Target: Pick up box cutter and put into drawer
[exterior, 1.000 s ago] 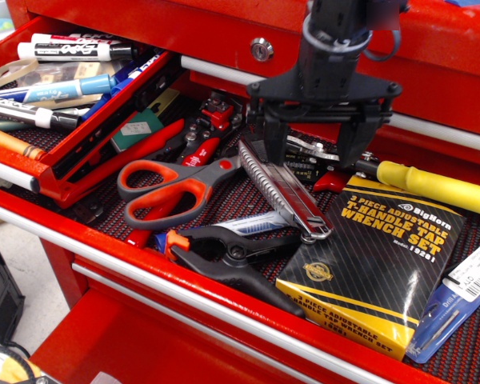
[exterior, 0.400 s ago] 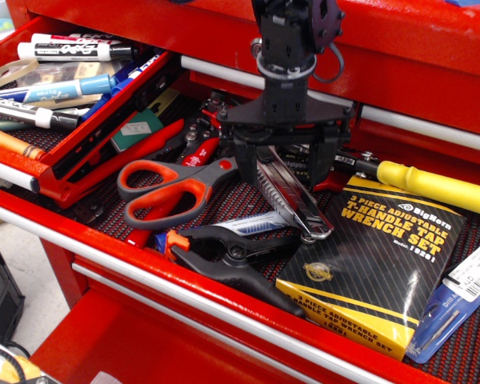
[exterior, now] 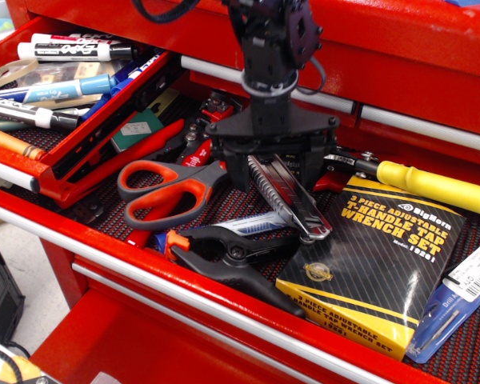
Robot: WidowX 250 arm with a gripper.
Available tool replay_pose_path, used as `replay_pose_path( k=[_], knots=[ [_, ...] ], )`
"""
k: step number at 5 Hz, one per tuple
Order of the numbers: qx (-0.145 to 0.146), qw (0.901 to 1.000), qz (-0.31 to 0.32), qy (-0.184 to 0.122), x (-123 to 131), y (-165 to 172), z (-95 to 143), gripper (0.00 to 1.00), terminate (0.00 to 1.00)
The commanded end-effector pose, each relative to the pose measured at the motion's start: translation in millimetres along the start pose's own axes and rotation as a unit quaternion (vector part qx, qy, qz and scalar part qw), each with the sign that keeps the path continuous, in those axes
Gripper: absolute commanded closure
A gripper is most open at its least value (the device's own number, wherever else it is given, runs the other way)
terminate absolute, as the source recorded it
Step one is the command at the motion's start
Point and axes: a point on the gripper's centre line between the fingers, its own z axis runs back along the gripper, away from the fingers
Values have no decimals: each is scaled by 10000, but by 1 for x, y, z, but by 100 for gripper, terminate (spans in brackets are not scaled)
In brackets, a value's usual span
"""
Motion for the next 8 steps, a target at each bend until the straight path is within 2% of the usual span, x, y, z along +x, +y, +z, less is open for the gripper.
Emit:
replay_pose_path(
  k=[1, 2, 3, 4, 5, 6, 7, 8],
  knots=[
    [-360, 9991, -87, -198, 9, -4, -15, 0, 0],
    [-258, 9996, 62, -48, 7, -7, -9, 100, 0],
    [403, 9982, 389, -211, 0, -19, 25, 100, 0],
    [877, 9922, 754, -475, -7, -22, 56, 100, 0],
    [1308, 9858, 755, -731, -4, 9, 99, 100, 0],
    [1029, 9935, 333, -346, 6, 64, 134, 100, 0],
    [858, 9963, -64, 65, 16, 101, 156, 100, 0],
    [548, 9956, -616, 435, 17, 131, 155, 100, 0]
  ],
)
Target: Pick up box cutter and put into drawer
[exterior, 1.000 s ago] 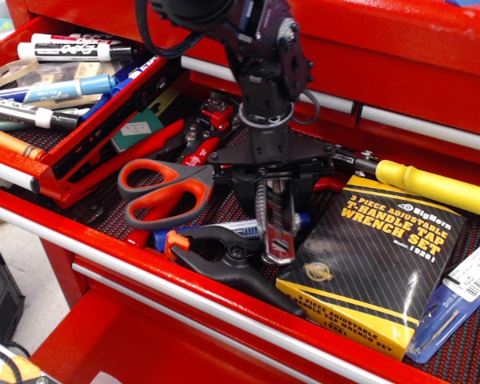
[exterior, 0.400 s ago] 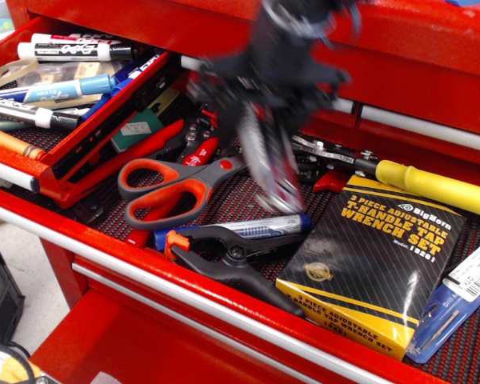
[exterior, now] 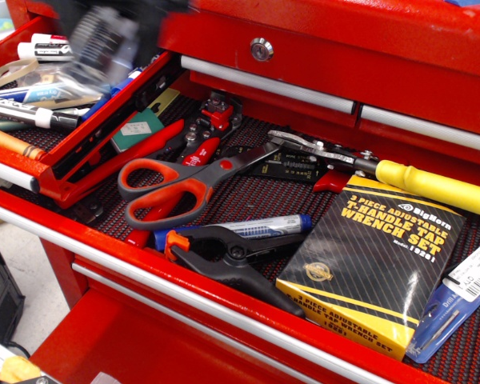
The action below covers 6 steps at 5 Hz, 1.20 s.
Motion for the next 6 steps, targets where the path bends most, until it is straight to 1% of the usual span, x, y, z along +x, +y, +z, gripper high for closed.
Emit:
replay_pose_path(
  k=[1, 2, 3, 4, 6],
  knots=[
    [-473, 9964, -693, 81, 18, 30, -13, 100, 0],
    [-518, 9930, -1050, -125, 35, 43, -26, 100, 0],
    [-606, 9838, -1687, -71, 56, 53, -39, 100, 0],
    [-606, 9838, -1687, -71, 56, 53, -39, 0, 0],
    [-606, 9838, -1687, -71, 56, 53, -39, 0, 0]
  ],
)
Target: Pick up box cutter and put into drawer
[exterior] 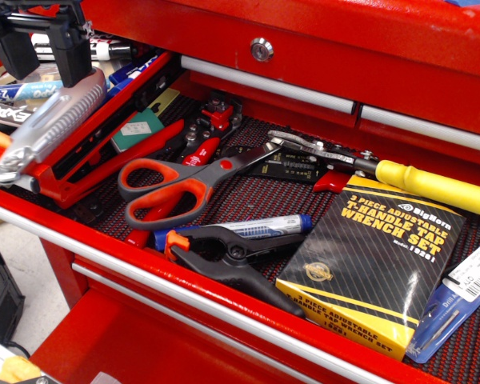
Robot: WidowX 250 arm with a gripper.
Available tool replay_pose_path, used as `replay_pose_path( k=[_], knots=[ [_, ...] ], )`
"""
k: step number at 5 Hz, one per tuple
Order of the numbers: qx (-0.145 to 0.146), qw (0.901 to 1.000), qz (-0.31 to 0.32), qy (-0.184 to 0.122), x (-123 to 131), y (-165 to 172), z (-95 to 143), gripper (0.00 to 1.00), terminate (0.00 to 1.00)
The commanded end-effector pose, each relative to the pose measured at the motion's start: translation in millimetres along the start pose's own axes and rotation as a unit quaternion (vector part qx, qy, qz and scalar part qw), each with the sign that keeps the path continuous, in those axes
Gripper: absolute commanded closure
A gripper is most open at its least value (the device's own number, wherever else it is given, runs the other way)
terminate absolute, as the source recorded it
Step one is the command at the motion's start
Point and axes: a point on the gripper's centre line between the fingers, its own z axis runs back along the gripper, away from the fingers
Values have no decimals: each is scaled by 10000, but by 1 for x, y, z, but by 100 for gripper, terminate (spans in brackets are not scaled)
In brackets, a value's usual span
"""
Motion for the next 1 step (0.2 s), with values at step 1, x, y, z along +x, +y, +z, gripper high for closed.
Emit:
replay_pose_path(
  k=[1],
  knots=[
    [93, 9997, -114, -220, 11, 2, 12, 0, 100]
  ],
)
